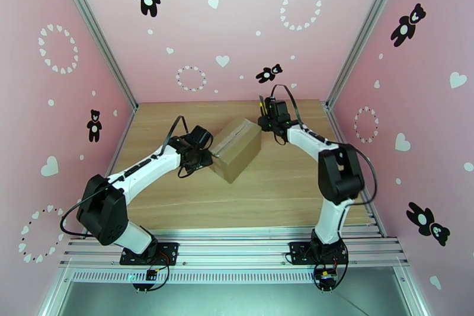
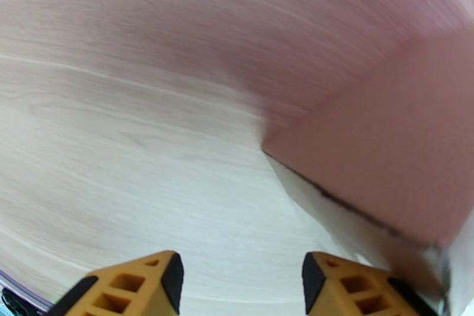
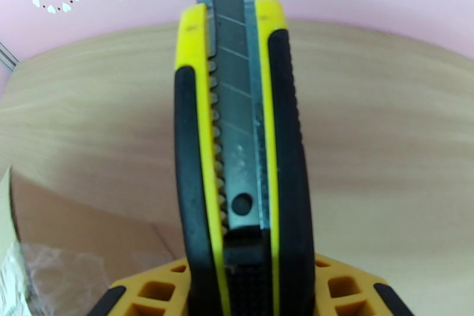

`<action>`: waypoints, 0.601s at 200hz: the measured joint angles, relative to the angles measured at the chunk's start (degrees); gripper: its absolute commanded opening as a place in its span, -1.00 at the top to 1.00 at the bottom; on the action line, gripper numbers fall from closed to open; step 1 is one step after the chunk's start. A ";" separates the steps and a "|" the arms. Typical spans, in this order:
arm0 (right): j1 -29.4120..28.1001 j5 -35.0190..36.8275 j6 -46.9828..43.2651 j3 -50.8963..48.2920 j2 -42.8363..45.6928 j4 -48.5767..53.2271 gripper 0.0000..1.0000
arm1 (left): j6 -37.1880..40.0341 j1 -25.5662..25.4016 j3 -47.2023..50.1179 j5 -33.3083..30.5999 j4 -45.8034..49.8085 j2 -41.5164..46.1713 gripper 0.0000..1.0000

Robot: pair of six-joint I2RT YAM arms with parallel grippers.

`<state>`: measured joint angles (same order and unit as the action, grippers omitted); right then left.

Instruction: Unpack the express box

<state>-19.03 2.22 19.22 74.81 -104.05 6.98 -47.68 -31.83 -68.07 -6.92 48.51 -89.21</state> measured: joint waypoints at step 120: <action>-17.70 15.87 16.28 -22.51 23.91 11.34 1.00 | 7.37 10.03 -0.57 -6.82 -4.74 -4.46 -0.19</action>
<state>-36.73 18.09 35.51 52.29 -80.14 18.33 -40.32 -21.80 -68.64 -13.74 43.77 -93.67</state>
